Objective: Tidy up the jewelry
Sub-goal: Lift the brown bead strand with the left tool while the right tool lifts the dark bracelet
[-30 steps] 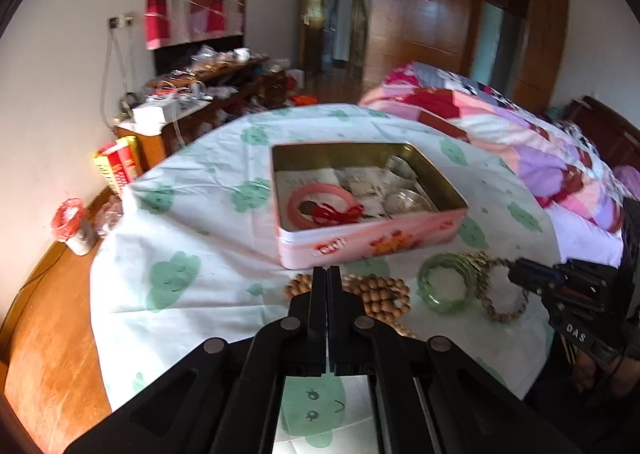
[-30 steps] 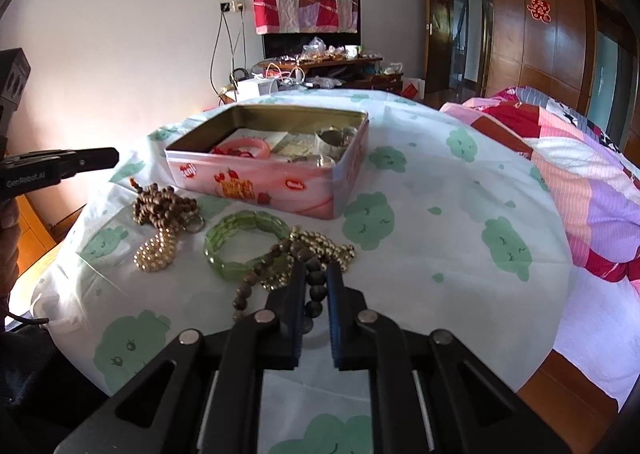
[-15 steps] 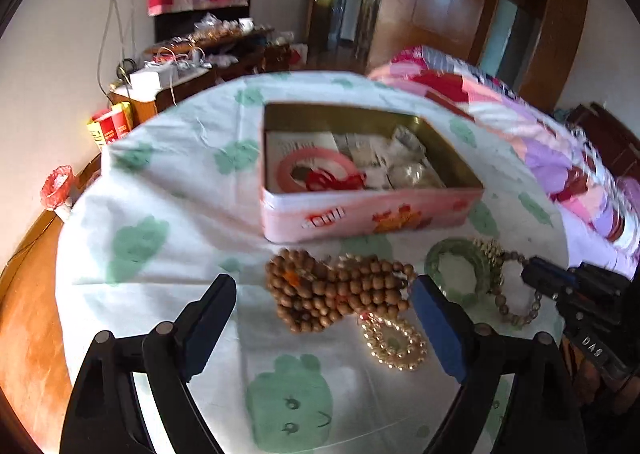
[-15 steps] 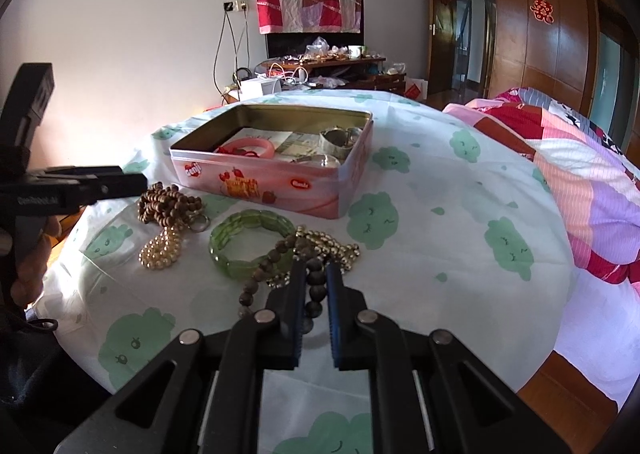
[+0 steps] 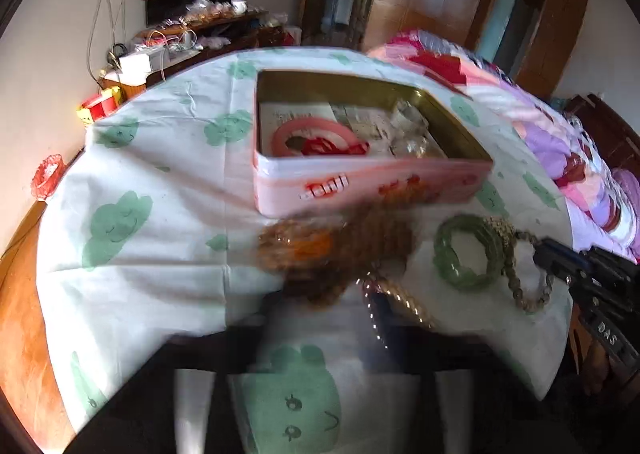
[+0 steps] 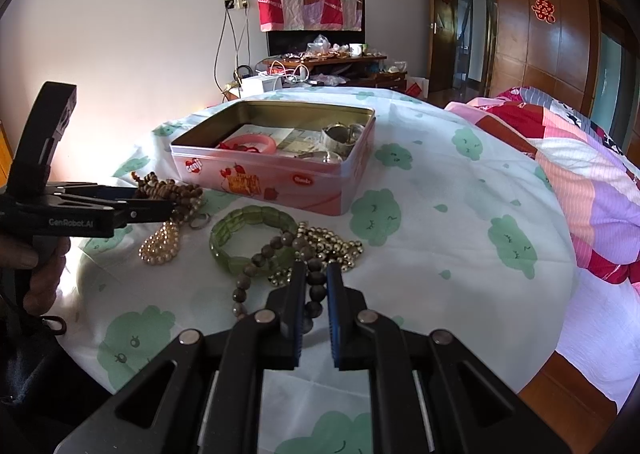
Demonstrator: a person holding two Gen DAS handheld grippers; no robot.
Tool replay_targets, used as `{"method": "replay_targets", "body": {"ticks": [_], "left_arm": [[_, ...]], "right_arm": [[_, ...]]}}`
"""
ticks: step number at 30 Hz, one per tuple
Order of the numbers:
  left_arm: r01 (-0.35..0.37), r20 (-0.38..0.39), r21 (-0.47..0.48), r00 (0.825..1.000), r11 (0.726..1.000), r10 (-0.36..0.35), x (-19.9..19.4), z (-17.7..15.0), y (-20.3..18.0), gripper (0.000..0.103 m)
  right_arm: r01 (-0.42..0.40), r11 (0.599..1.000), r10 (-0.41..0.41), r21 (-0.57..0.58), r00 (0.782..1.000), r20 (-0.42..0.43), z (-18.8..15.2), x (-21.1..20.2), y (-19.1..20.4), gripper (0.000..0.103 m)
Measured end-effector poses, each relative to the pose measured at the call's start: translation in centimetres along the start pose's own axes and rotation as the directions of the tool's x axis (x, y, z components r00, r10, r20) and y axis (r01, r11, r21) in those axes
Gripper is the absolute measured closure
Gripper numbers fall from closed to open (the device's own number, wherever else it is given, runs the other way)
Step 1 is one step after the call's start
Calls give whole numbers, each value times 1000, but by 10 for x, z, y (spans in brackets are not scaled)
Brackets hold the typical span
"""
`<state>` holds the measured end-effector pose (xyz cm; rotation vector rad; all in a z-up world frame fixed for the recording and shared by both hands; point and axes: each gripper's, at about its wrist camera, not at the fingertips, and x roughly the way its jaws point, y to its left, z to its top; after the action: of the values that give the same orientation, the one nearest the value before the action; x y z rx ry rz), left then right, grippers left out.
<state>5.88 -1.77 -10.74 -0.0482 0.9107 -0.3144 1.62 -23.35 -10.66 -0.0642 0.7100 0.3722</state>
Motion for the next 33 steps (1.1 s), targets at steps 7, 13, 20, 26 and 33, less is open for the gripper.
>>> {"method": "replay_targets", "body": {"ticks": [7,13,20,26,33], "left_arm": [[-1,21,32,1000,999,0,-11,1,-7,97],[-14,87,43,996,999,10,-33,8,-10,97],[-37,168,57,985,998,27,-59,19,-14,97],[-43,197,49,980,998,32,-69,25,-9,97],[-77,183,22,980,997,72,-63,23,0,97]], "right_arm": [[-3,1000,3,0,1000,15,2,-3,-1,91],[-4,1000,4,1,999,34,4,-7,-1,91],[-4,1000,4,-8,998,69,11,-18,1,92],[-9,1000,11,-18,996,85,19,-25,1,92],[-8,1000,8,8,1000,-13,9,-6,-8,86]]}}
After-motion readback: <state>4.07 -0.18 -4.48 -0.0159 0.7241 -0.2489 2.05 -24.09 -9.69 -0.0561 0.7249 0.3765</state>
